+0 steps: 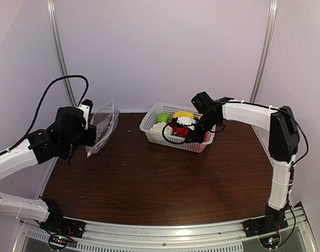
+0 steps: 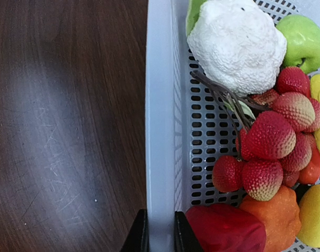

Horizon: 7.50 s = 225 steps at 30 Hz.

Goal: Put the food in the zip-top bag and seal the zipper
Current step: Move the bin to the center of the board, then pick up the fake fruit from the bin, then place the fake fruit in the zipper food storage bag, then adjust the zipper food storage bag at the center of the board.

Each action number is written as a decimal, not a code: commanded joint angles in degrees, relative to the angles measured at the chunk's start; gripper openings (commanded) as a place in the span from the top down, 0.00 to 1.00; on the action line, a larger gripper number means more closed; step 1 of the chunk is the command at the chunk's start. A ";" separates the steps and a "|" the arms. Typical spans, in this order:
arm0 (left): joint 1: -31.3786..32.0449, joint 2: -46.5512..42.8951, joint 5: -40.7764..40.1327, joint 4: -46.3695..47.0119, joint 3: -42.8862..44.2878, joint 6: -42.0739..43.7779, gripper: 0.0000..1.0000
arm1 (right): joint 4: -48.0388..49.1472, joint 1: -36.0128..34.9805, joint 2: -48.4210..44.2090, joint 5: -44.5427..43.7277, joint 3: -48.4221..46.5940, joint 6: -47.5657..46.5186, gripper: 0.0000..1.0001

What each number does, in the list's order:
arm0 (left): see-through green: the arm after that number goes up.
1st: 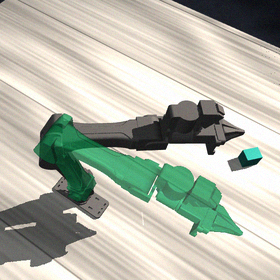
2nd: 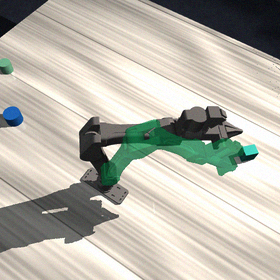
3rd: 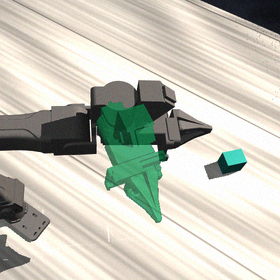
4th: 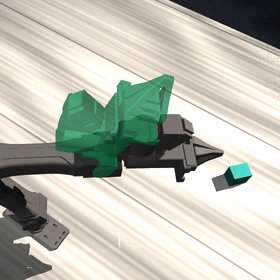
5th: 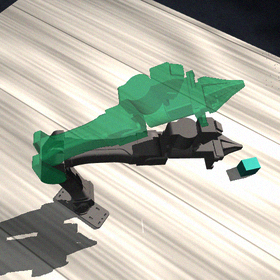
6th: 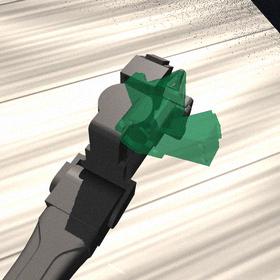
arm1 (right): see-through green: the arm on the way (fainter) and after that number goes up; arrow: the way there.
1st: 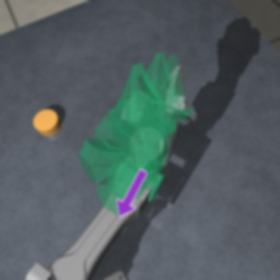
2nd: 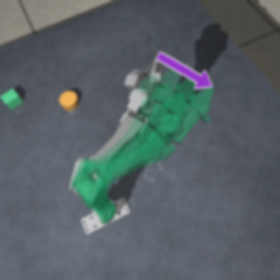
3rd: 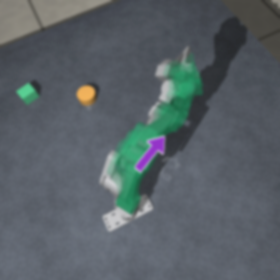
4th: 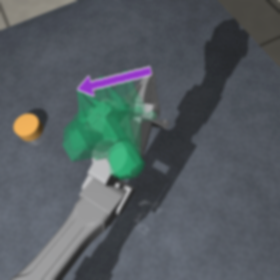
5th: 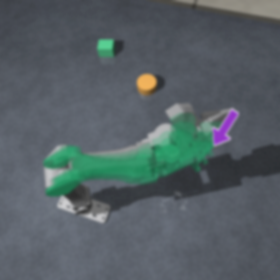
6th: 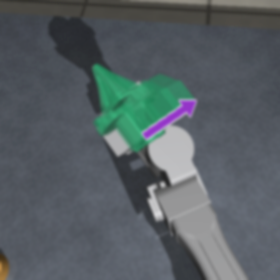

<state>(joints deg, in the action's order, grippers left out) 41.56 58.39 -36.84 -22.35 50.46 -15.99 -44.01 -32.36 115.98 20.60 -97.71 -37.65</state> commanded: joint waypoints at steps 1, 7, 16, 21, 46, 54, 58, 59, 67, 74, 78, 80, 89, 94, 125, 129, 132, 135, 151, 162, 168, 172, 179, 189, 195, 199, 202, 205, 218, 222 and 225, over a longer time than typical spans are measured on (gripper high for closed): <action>-0.34 1.31 5.82 3.08 0.74 -0.30 1.00 | -2.44 3.85 -10.28 -3.47 7.61 7.17 1.00; -0.34 5.22 13.52 3.87 3.08 -2.71 1.00 | -6.69 5.22 -23.68 -3.95 21.29 8.63 1.00; 1.17 15.21 20.55 7.17 9.02 -5.70 1.00 | -13.26 4.21 -37.55 -0.40 34.27 6.68 0.99; 6.04 22.24 21.38 7.28 14.58 -3.56 1.00 | -18.38 3.45 -42.74 2.78 35.52 2.67 0.73; 12.23 27.11 36.84 8.81 15.23 -1.68 1.00 | 0.92 19.72 -35.84 6.42 23.36 13.46 0.42; 12.22 26.89 36.38 8.25 15.76 -0.54 1.00 | -3.34 14.00 -24.67 -3.38 22.55 10.50 0.36; 12.20 26.78 35.60 8.22 15.79 -0.07 1.00 | -4.06 12.41 -23.57 -2.57 23.81 11.21 0.26; 12.15 26.78 35.49 8.23 15.81 -0.02 1.00 | -4.12 11.66 -23.50 -2.78 24.17 11.32 0.20; 12.01 27.42 35.65 8.13 15.92 0.06 1.00 | 1.33 11.45 -23.80 -12.51 21.48 14.01 0.28; 11.97 27.79 35.62 8.19 15.99 0.21 1.00 | 1.92 12.76 -16.54 -14.03 14.03 10.71 0.41; 11.96 27.74 35.48 8.05 15.99 0.56 1.00 | 0.83 12.76 -11.41 -14.86 10.63 9.35 0.45; 11.94 27.74 35.20 7.90 16.07 0.66 1.00 | 0.13 12.75 -9.53 -14.43 9.81 8.50 0.45; 11.96 27.80 35.32 7.71 16.25 0.90 1.00 | -1.15 12.76 -5.38 -17.37 11.82 7.15 0.30; 11.96 27.86 35.36 7.74 16.25 1.02 1.00 | -2.26 12.76 -4.35 -18.08 13.49 7.51 0.28; 14.20 34.28 34.70 12.14 24.40 -18.19 1.00 | -8.04 -9.50 -27.70 14.41 7.45 17.30 0.59; 15.63 33.05 32.02 15.10 23.17 -19.83 1.00 | -5.33 -9.58 -22.73 15.27 4.96 25.08 0.58; 16.30 31.49 30.29 18.33 21.34 -21.51 1.00 | -4.17 -9.56 -20.86 14.96 4.73 29.02 0.58; 17.13 30.04 28.71 21.22 20.00 -22.15 1.00 | -2.49 -9.52 -20.47 12.34 5.24 31.87 0.59; 20.42 30.09 29.76 25.64 18.92 -21.20 1.00 | -2.42 -6.54 -16.68 6.07 0.72 41.30 0.61; 22.99 36.04 28.76 23.28 22.82 -19.35 1.00 | 2.34 -6.03 -16.03 19.57 3.20 54.68 0.47; 23.04 36.39 25.52 21.87 23.17 -18.93 1.00 | 4.89 -5.88 -18.65 25.41 7.22 57.03 0.00; 23.03 34.65 23.50 21.82 22.04 -18.48 1.00 | 5.15 -5.52 -20.82 26.29 8.32 56.83 0.00; 22.99 30.60 19.97 24.14 18.96 -16.67 1.00 | 2.98 -3.90 -24.70 22.34 6.64 52.63 0.00; 22.79 26.70 15.88 27.80 14.84 -13.08 1.00 | 2.10 -2.97 -32.30 8.90 12.77 41.08 0.11; 20.04 29.18 23.75 34.14 10.77 -18.14 1.00 | 3.22 -3.14 -32.42 7.95 15.74 42.00 0.19; 19.98 29.21 26.07 34.80 12.11 -18.89 1.00 | 5.09 -3.38 -29.23 8.56 16.74 43.41 0.28; 20.04 28.95 26.19 34.55 12.38 -19.27 1.00 | 6.33 -3.89 -26.47 9.47 15.83 43.94 0.39; 20.05 28.36 26.18 34.20 12.35 -20.07 1.00 | 6.95 -4.33 -23.96 11.14 14.07 44.73 0.51; 20.05 27.59 27.17 34.14 12.15 -21.30 1.00 | 6.10 -5.74 -18.19 7.18 7.97 44.62 1.00; 19.98 28.37 20.02 31.64 12.39 -22.63 1.00 | -2.39 -5.75 -19.22 8.45 3.75 40.48 1.00; 19.88 36.40 8.98 20.15 21.45 -12.94 1.00 | -10.54 -5.25 -21.79 7.23 -2.09 35.34 1.00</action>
<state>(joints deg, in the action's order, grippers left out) 61.60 88.14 -14.68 7.18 62.59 -36.84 -45.08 -37.65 97.36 29.15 -93.08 4.19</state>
